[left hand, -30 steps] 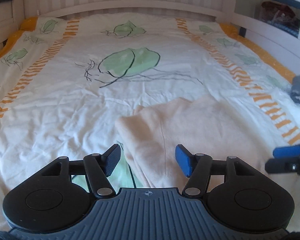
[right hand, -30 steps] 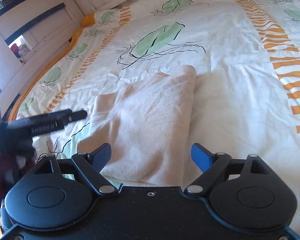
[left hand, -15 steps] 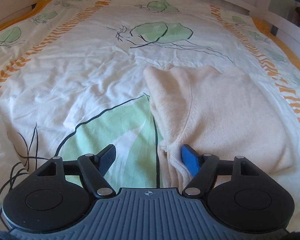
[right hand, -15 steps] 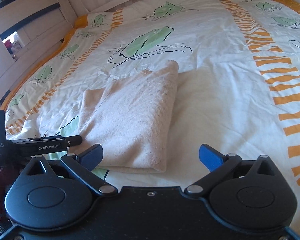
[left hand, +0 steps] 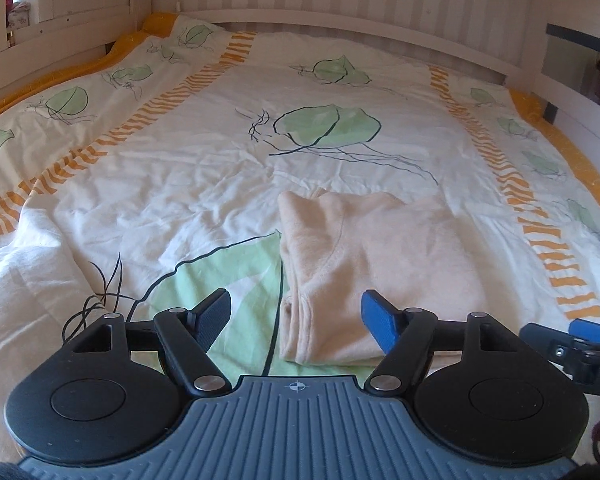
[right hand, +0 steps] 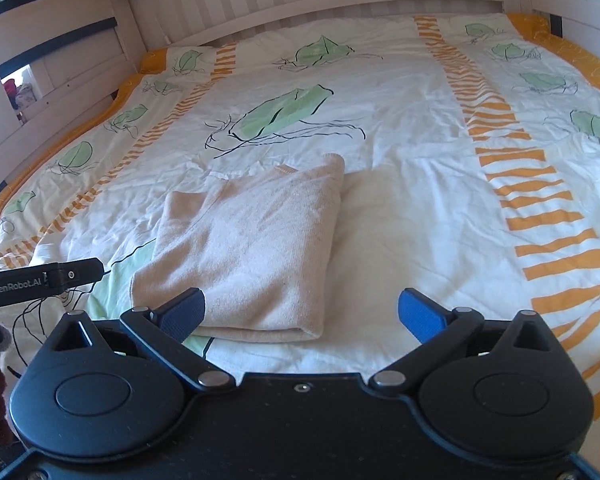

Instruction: Fold small clothes

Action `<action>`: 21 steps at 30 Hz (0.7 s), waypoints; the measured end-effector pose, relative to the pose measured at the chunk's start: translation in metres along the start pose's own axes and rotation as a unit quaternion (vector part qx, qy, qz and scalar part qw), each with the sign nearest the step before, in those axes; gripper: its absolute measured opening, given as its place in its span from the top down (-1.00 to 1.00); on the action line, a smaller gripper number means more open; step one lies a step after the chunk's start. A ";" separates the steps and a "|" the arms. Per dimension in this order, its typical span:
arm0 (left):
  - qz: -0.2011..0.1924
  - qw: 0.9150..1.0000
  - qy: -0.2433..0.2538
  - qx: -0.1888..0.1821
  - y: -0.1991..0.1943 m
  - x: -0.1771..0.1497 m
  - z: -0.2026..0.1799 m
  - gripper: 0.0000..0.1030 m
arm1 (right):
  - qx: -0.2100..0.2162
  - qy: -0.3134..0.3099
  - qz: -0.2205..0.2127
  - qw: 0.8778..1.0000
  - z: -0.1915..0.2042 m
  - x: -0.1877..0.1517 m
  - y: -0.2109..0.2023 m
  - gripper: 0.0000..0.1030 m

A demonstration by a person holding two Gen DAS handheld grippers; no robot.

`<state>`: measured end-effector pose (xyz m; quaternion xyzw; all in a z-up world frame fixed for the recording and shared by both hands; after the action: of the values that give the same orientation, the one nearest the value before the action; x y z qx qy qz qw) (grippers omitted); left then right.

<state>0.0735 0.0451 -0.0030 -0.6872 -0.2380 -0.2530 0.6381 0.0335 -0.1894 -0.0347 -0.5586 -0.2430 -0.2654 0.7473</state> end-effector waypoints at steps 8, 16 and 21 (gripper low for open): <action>-0.003 0.999 0.014 0.044 -0.021 -0.008 -0.013 -0.38 | -0.028 -0.016 -0.014 0.999 0.009 0.001 -0.018 -0.99; 0.006 0.997 0.037 0.060 -0.026 -0.017 -0.024 -0.39 | -0.049 -0.025 -0.023 0.998 0.012 0.002 -0.026 -0.99; 0.024 0.998 0.036 0.054 -0.023 -0.023 -0.026 -0.39 | -0.059 -0.030 -0.033 0.997 0.012 0.002 -0.030 -0.99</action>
<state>0.0402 0.0209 0.0013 -0.6480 -0.2117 -0.2490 0.6880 0.0138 -0.1848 -0.0090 -0.6011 -0.2671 -0.2871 0.6964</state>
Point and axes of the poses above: each gripper's, at about its wrist camera, not at the fingertips, and y roughly the way its jaws point, z to its left, x to its top, the point moved 6 cm from there along y, roughly the way its jaws point, and after that the axes turned 7 degrees about z, right-handed, at the moved point
